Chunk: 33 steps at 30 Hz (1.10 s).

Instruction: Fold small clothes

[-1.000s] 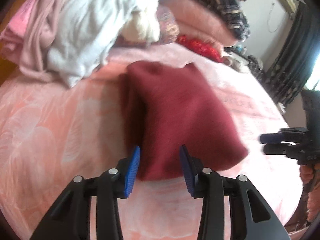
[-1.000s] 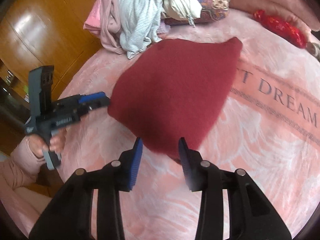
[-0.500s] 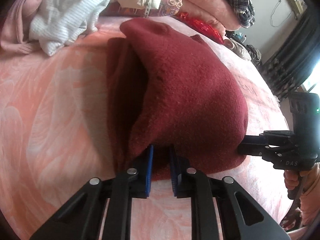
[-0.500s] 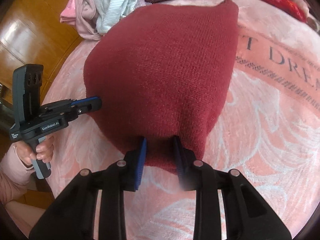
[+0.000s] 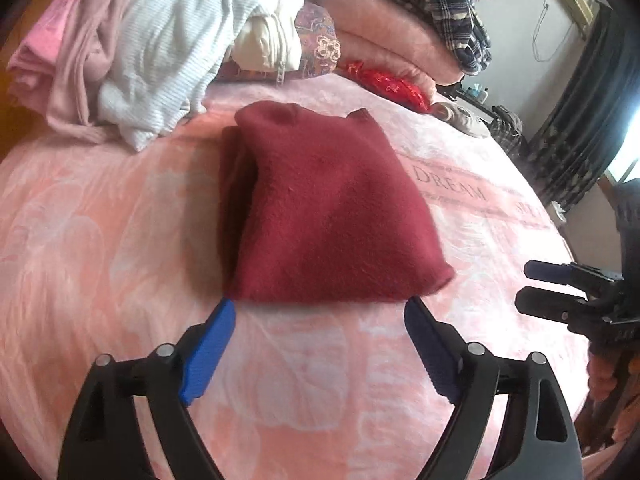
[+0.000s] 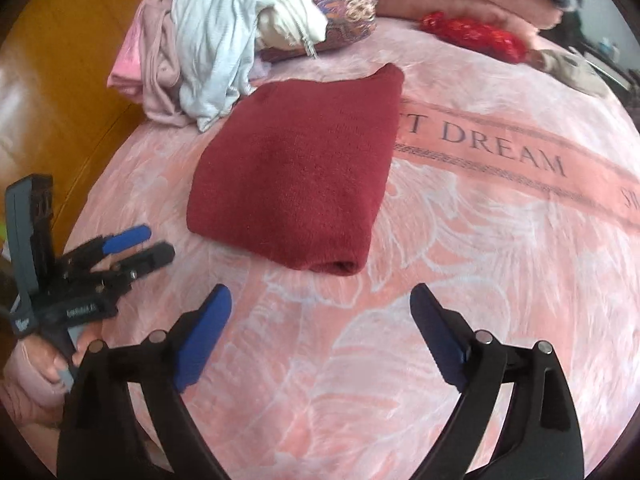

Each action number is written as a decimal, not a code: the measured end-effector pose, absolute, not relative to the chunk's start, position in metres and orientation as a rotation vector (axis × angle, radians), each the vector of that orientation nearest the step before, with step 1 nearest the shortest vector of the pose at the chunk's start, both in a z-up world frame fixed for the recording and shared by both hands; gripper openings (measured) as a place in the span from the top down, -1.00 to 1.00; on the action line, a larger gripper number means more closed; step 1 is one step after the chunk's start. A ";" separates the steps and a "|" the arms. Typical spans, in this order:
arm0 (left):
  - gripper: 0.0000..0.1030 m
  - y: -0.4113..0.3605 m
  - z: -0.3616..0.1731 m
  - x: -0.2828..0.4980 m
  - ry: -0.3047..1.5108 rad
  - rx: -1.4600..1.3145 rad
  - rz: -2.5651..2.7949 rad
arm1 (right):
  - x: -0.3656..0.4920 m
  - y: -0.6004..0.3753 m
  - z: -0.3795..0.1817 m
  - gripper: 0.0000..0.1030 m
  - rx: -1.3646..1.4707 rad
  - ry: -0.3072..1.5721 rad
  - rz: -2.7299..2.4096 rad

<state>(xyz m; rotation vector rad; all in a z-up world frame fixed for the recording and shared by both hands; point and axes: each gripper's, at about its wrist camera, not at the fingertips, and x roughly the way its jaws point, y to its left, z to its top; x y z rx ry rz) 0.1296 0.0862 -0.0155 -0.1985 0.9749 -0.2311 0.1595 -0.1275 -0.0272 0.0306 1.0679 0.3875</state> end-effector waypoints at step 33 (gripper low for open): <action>-0.87 0.117 -0.025 0.218 1.034 -0.118 -0.170 | 0.305 -0.136 -0.061 -0.86 0.195 1.208 0.417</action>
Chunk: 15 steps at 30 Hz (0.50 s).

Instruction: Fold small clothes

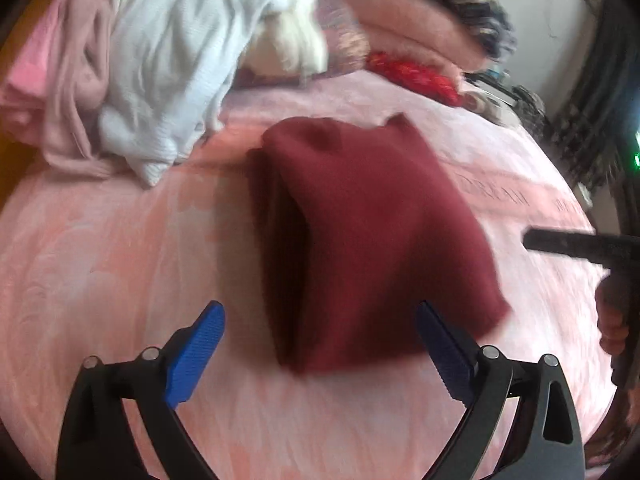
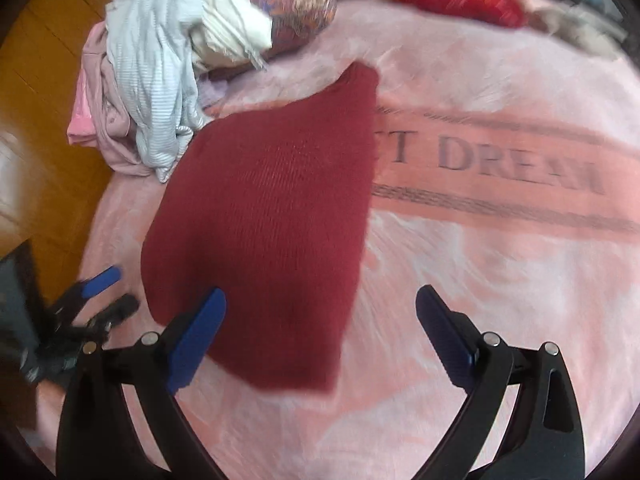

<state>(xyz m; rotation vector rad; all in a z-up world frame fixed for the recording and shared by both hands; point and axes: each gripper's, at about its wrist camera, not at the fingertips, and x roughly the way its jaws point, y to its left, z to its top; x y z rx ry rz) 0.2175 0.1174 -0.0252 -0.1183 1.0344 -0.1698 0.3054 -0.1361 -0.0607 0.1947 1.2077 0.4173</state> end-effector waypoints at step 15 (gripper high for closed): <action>-0.94 0.148 -0.111 0.338 1.264 -0.612 -0.396 | 0.372 -0.130 -0.132 -0.78 0.408 1.335 0.569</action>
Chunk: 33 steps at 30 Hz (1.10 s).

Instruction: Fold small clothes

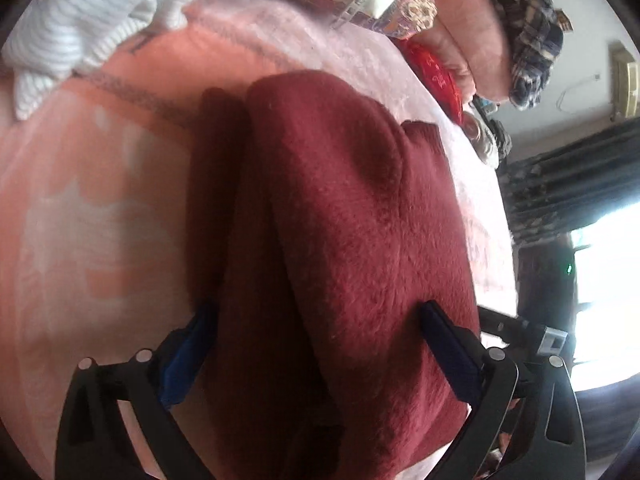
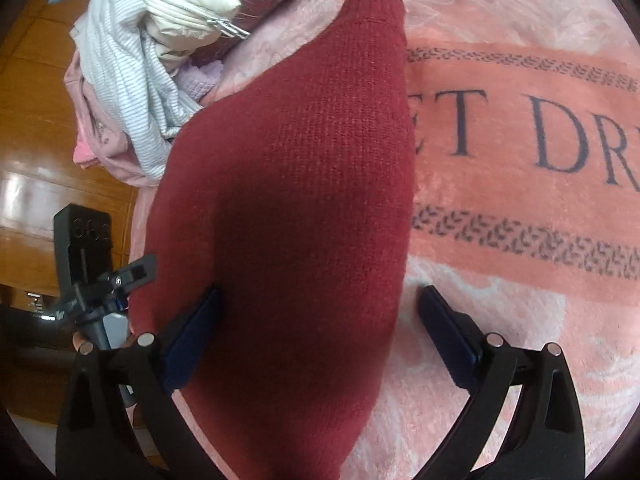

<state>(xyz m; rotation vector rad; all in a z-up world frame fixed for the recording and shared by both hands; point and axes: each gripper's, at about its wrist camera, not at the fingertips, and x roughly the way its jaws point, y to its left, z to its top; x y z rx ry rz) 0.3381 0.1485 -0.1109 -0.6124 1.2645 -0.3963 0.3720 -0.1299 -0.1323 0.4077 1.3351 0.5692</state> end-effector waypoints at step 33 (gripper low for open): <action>0.07 -0.067 -0.096 0.194 1.177 -0.382 -0.629 | 0.200 -0.336 -0.113 0.07 0.360 1.281 0.485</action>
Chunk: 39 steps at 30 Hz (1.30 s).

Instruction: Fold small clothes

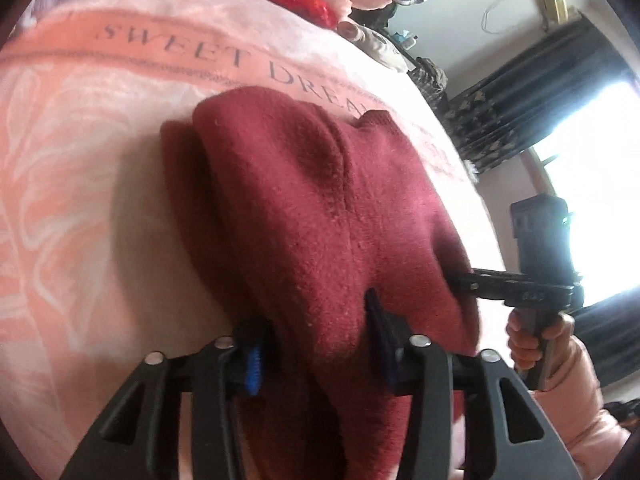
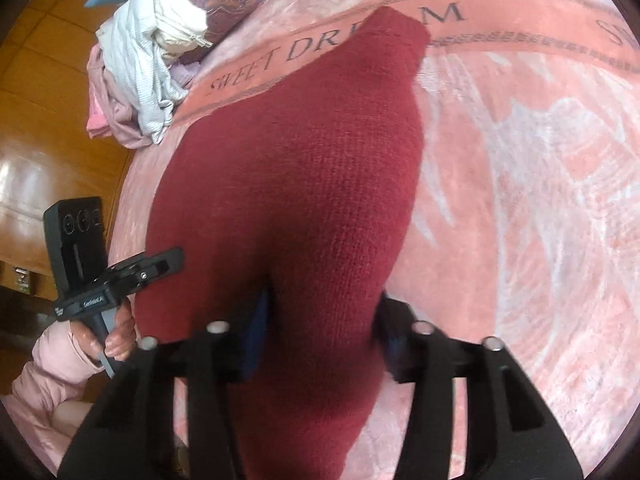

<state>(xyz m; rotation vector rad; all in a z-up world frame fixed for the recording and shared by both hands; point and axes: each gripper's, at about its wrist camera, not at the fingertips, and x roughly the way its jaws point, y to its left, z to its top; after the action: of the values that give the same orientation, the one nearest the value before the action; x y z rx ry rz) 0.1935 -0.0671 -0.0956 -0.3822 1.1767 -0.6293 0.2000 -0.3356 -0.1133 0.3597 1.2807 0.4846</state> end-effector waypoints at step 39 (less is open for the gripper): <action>-0.92 -0.067 0.055 0.023 0.938 -0.040 -0.239 | 0.007 -0.275 0.040 -0.79 0.117 0.954 0.305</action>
<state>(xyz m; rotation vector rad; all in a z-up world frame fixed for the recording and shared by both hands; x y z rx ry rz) 0.0228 -0.0667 0.0546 -0.0399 0.9382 -0.2394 0.0072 -0.2748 0.0400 0.1174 0.9539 0.3046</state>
